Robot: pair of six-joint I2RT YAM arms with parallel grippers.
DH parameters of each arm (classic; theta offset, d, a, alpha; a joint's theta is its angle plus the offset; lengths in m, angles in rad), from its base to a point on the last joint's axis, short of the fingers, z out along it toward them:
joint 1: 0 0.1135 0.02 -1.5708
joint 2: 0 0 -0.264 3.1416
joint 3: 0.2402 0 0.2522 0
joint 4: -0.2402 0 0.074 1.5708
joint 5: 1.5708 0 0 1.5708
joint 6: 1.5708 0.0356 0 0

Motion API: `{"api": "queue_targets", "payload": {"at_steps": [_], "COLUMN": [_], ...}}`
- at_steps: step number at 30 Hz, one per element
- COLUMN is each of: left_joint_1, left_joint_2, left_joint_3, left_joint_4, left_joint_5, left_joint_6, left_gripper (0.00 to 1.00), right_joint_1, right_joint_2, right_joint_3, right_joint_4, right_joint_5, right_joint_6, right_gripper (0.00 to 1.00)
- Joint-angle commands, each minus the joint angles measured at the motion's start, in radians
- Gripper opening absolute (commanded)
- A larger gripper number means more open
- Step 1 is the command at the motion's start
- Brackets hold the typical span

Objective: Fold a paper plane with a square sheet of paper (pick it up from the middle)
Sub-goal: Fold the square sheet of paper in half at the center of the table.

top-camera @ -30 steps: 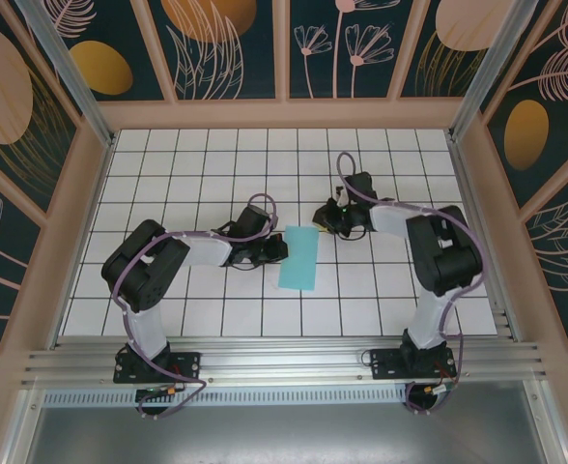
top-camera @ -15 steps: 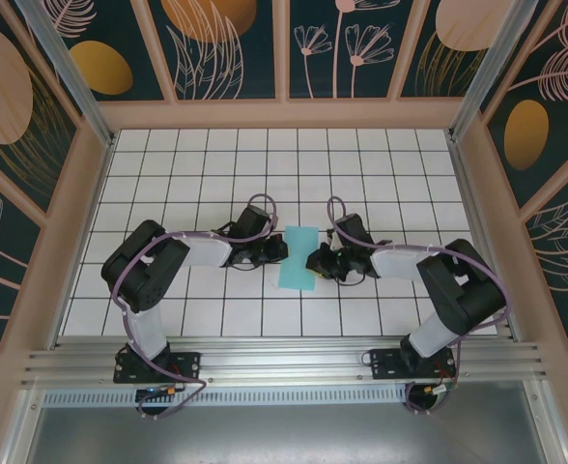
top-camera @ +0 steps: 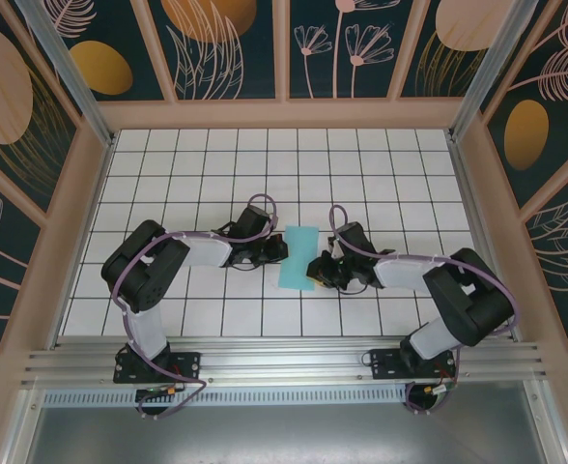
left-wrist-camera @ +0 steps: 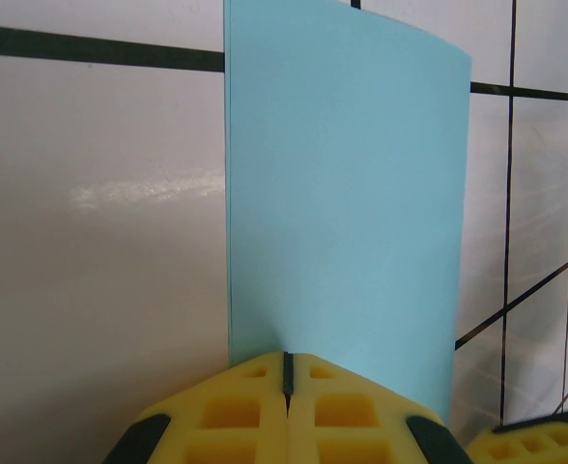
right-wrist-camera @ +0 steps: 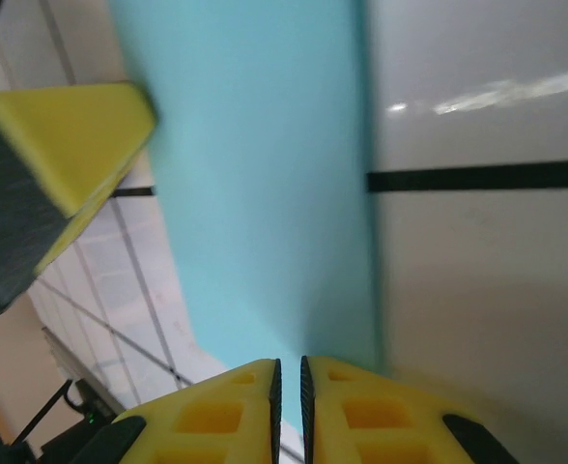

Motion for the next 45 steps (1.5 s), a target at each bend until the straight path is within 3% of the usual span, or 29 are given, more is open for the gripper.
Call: {"api": "queue_targets", "payload": {"at_steps": [1,14,17,22,27,30,37,45], "left_joint_1": [-0.002,-0.001,0.0,-0.001,0.0,0.003,0.006,0.01], "left_joint_2": [0.029,0.0,-0.039,-0.14,-0.28,-0.31,-0.276,-0.245], "left_joint_3": [-0.034,-0.024,-0.02,-0.013,-0.031,-0.058,-0.071,-0.065], "left_joint_4": [-0.129,-0.136,-0.13,-0.096,-0.149,-0.169,-0.139,-0.13], "left_joint_5": [-0.036,-0.026,-0.015,-0.012,-0.165,-0.219,-0.186,-0.171], "left_joint_6": [0.019,0.025,0.024,-0.014,-0.016,-0.022,-0.053,-0.061], "left_gripper": [0.0,0.0,0.01,0.17,0.43,0.5,0.49,0.49], "right_joint_1": [0.027,0.056,0.054,0.017,0.016,0.022,0.068,0.077], "right_joint_2": [-0.044,-0.096,-0.139,-0.101,-0.006,0.047,0.16,0.198], "right_joint_3": [-0.018,-0.065,-0.007,0.074,0.189,0.241,0.353,0.356], "right_joint_4": [-0.021,-0.058,-0.141,-0.222,-0.297,-0.327,-0.443,-0.437], "right_joint_5": [-0.02,0.039,0.122,0.242,0.352,0.393,0.517,0.492], "right_joint_6": [-0.018,0.007,-0.032,-0.079,-0.115,-0.147,-0.183,-0.193], "right_gripper": [0.18,0.19,0.22,0.27,0.29,0.29,0.23,0.23]}}
